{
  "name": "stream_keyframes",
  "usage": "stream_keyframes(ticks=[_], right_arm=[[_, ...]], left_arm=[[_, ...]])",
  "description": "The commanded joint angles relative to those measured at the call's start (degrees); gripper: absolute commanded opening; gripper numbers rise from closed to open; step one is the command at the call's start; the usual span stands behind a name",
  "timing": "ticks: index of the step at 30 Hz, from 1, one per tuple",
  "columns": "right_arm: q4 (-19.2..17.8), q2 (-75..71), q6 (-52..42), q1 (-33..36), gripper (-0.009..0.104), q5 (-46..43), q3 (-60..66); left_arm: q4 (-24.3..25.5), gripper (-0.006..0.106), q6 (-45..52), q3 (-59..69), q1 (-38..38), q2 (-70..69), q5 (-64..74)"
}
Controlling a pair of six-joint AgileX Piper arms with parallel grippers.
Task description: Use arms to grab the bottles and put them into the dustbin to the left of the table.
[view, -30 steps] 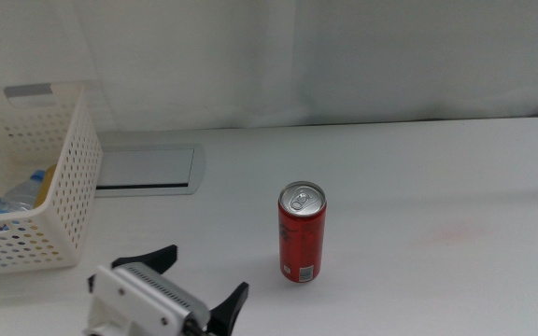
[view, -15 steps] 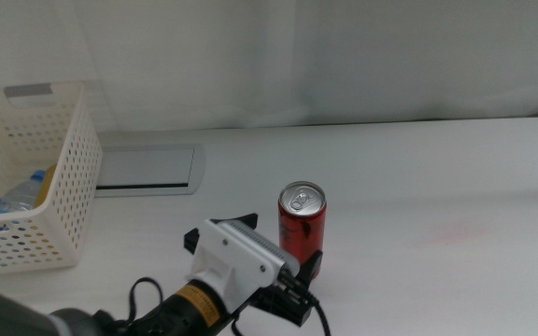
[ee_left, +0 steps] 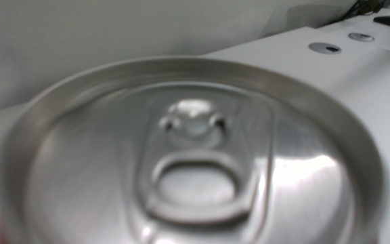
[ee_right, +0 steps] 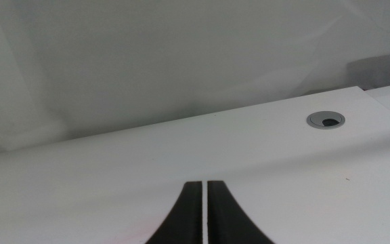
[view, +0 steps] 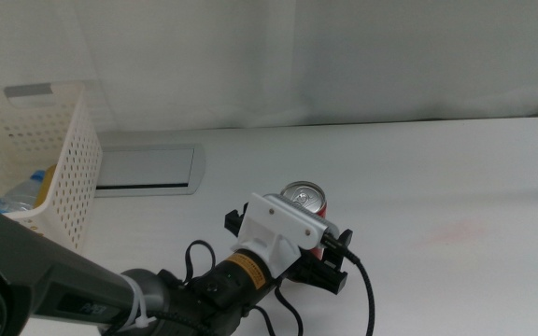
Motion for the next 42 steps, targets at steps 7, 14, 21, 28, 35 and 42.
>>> stream_keyframes(ticks=[7,14,21,28,35,42], right_arm=[[-0.51,0.13,-0.19,-0.44,-0.003,-0.74,2.12],[-0.51,0.13,-0.19,-0.44,-0.003,-0.74,2.12],[-0.51,0.13,-0.19,-0.44,-0.003,-0.74,2.12],[-0.51,0.13,-0.19,-0.44,-0.003,-0.74,2.12],[-0.51,0.13,-0.19,-0.44,-0.003,-0.74,2.12],[-0.51,0.13,-0.03,-0.44,-0.003,-0.74,2.12]], left_arm=[[-0.05,0.025,-0.87,-1.91,-0.41,0.28,2.54],[-7.76,-0.003,7.15,-3.45,0.83,-8.69,9.27],[-9.64,-0.003,16.80,-9.47,8.03,-20.84,25.63],[-9.49,-0.003,20.81,-17.96,21.96,-32.47,45.56],[-7.63,-0.003,20.81,-25.46,39.24,-36.79,64.80],[-7.64,-0.003,17.03,-28.05,52.22,-34.22,76.31]])
